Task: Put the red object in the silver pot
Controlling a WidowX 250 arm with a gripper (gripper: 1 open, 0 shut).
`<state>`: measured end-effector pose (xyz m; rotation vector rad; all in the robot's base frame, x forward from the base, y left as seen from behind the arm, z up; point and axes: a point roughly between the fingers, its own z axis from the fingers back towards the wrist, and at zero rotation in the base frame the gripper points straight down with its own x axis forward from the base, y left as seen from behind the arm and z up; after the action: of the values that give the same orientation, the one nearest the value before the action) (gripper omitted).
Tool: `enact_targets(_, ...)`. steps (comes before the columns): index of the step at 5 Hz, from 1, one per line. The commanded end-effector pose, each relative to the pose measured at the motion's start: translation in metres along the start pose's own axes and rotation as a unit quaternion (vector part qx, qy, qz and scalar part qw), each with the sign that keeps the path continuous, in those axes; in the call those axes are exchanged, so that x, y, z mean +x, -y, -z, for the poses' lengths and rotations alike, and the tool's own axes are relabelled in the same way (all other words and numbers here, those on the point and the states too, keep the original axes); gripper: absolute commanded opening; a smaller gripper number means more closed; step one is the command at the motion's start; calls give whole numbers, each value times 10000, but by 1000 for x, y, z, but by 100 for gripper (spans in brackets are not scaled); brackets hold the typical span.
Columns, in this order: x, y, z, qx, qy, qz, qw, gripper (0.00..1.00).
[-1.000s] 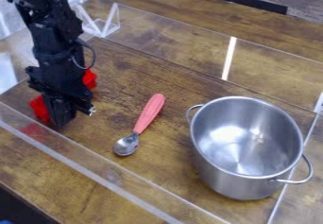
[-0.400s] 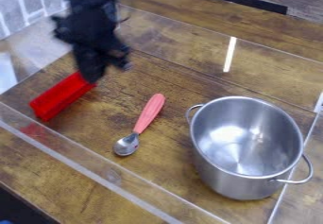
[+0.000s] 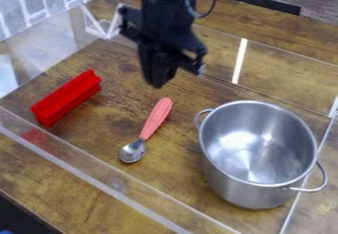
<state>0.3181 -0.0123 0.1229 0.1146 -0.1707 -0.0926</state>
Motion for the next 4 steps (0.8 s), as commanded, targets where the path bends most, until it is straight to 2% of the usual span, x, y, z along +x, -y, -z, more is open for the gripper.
enact_targets(1,-7,-22,-15,92,273,-60,9996,100)
enact_targets(2,-20,-58,-15,290,247,-173,9991,100)
enact_targets(3,-35,-89,-2,371,232,-257,9987,100)
enact_targets(4,-44,-104,16,389,221,-320,9985,100)
